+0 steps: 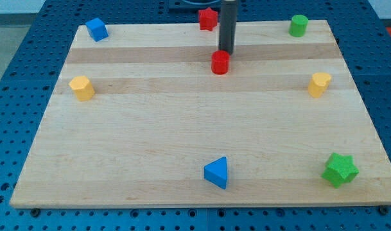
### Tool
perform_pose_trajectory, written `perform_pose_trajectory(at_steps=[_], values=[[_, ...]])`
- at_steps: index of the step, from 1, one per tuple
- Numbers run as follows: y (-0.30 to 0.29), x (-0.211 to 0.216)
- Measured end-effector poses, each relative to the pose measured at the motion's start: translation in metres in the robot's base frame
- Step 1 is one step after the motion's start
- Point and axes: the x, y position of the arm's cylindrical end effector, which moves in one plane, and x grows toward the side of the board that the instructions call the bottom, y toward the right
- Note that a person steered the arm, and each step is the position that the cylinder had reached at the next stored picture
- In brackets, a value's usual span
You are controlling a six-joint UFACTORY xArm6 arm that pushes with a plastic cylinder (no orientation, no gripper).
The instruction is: Move the red circle to the bottom left
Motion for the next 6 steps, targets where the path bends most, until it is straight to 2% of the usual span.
perform_pose_trajectory(at_steps=[1, 4, 6], values=[[-0.013, 0.017], [0.035, 0.054], [0.012, 0.083]])
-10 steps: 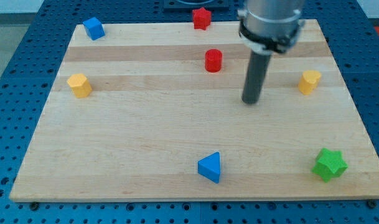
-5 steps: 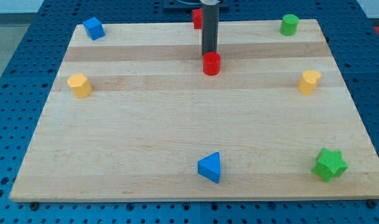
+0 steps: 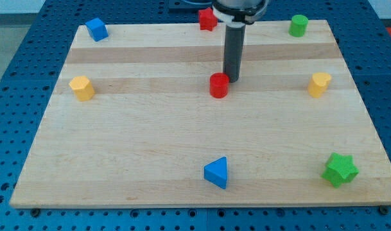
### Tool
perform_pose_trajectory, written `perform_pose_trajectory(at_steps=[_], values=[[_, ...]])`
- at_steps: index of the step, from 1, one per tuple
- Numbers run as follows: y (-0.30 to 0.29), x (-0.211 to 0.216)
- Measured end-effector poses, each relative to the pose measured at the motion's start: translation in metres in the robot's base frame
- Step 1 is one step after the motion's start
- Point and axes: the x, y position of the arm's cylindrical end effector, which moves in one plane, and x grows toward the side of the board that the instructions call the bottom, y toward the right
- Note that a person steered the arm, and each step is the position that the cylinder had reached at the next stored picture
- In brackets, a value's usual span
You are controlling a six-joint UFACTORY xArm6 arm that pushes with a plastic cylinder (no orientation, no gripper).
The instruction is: Move the red circle to the bottom left
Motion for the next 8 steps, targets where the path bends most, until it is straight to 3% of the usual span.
perform_pose_trajectory(at_steps=[3, 6, 8], values=[[-0.029, 0.052], [-0.131, 0.061], [-0.14, 0.108]])
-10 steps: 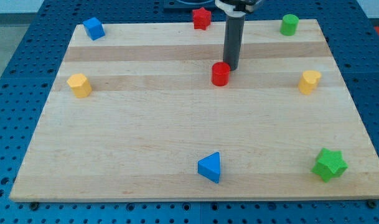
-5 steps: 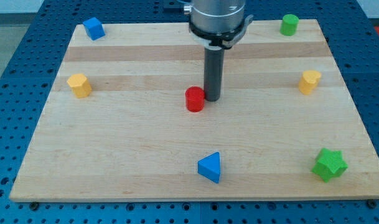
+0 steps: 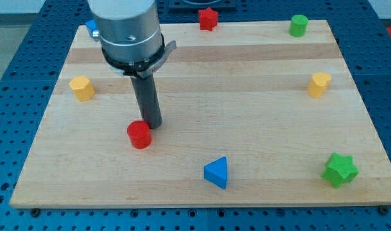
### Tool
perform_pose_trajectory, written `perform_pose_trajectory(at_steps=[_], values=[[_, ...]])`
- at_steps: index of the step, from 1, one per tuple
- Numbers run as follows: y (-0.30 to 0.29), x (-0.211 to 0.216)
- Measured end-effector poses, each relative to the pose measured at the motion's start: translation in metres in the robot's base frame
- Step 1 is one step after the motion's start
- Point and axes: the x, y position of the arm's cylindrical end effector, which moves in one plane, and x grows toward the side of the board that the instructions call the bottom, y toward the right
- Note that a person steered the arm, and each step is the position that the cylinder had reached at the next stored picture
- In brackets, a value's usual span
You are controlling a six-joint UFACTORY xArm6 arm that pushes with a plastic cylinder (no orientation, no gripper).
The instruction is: Move the red circle to the bottom left
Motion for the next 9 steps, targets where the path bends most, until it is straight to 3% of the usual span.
perform_pose_trajectory(at_steps=[2, 7, 9], values=[[0.018, 0.024], [-0.063, 0.007], [-0.093, 0.049]])
